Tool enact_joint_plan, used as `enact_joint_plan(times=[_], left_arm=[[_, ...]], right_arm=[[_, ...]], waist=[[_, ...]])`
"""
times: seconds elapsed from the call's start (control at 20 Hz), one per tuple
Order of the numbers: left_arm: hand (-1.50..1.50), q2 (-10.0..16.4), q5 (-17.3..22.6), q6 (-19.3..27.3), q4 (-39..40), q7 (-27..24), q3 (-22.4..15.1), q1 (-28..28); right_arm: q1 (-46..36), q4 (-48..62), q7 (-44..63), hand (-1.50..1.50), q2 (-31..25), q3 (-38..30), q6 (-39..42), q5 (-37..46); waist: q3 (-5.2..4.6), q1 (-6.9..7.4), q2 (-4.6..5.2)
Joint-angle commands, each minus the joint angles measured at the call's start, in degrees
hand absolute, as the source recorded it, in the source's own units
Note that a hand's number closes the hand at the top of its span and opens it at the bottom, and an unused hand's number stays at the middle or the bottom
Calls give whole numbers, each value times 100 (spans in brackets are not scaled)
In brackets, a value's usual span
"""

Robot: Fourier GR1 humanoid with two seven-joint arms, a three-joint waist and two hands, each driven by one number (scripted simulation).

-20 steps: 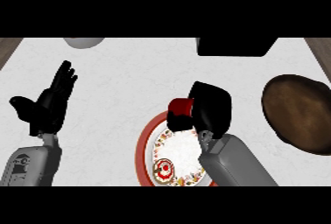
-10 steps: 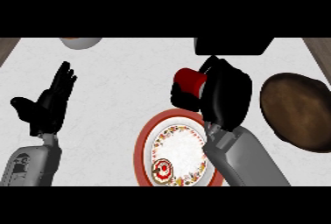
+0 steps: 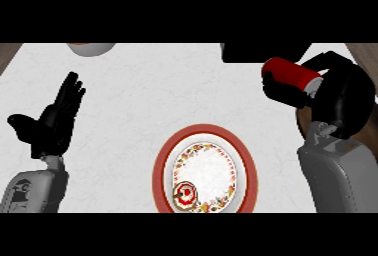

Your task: Pick the can from the plate and place it in the pan

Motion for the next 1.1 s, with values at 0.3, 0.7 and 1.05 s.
enact_joint_plan(times=[0.3, 0.7, 1.05], left_arm=[[0, -7, 2, -44, 43, -142, 30, 41], [0, -143, -57, -70, -41, -169, -129, 153], [0, -86, -71, 0, -8, 160, -77, -215]], right_arm=[[1010, 1438, -1869, 150, -1501, -1577, -972, -713], [324, 4285, -3591, 150, -2102, -2566, -2209, -1535], [-207, 5869, -4805, -150, -2315, -3238, -1955, -2737]], waist=[[1, 16, 27], [6, 108, 38], [12, 115, 40]])
